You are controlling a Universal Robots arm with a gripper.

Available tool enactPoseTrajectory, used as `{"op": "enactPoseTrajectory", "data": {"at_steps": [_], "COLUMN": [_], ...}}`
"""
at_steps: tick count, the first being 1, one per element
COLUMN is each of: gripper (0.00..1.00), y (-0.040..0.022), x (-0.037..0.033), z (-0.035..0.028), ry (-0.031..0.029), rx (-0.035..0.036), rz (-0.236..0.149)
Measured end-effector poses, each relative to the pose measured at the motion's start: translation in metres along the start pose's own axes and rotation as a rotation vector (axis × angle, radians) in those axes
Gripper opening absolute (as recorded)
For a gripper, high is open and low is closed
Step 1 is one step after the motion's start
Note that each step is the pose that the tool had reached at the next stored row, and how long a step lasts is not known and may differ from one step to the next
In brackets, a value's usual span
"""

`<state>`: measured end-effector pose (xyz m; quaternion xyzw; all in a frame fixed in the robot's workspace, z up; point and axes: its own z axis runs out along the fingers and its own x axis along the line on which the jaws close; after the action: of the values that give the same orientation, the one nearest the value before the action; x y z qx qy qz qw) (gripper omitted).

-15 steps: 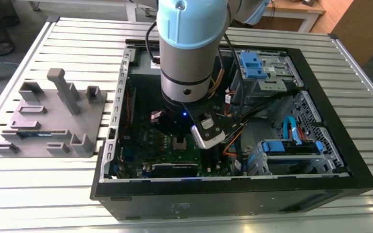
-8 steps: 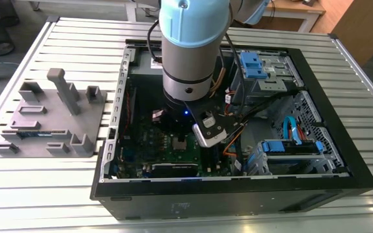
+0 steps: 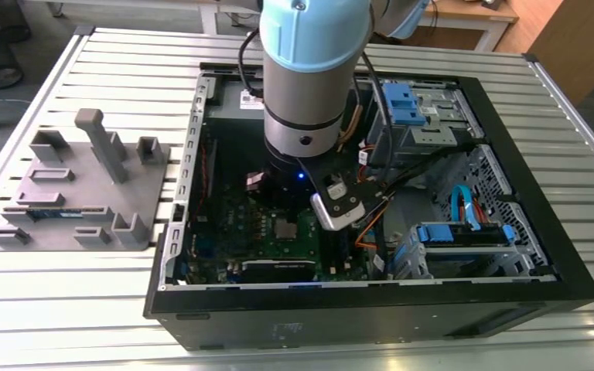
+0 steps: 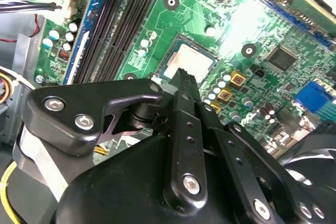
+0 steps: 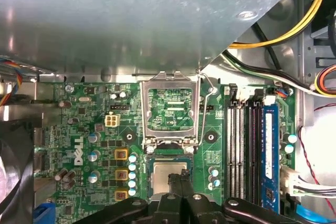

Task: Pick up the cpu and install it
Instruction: 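Close the cpu cover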

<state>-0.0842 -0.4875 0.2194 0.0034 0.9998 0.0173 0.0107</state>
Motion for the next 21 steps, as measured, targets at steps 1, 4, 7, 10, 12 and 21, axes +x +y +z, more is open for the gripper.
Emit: {"op": "enactPoseTrajectory", "data": {"at_steps": [1, 4, 7, 10, 12, 21], "gripper": [0.11, 0.11, 0.11, 0.11, 0.11, 0.11], "y": [0.0003, 0.0012, 0.0022, 0.0036, 0.0047, 0.0128], "x": [-0.0012, -0.0062, -0.0120, -0.0173, -0.0206, -0.0296], "z": [0.0000, 0.0002, 0.0003, 0.0006, 0.0007, 0.0012], "ry": [0.0000, 0.0000, 0.0000, 0.0000, 0.0000, -0.0001], "rx": [0.0000, -0.0001, 0.0001, 0.0000, 0.0000, 0.0000], "rz": [0.000, 0.000, 0.000, 0.000, 0.000, 0.000]}}
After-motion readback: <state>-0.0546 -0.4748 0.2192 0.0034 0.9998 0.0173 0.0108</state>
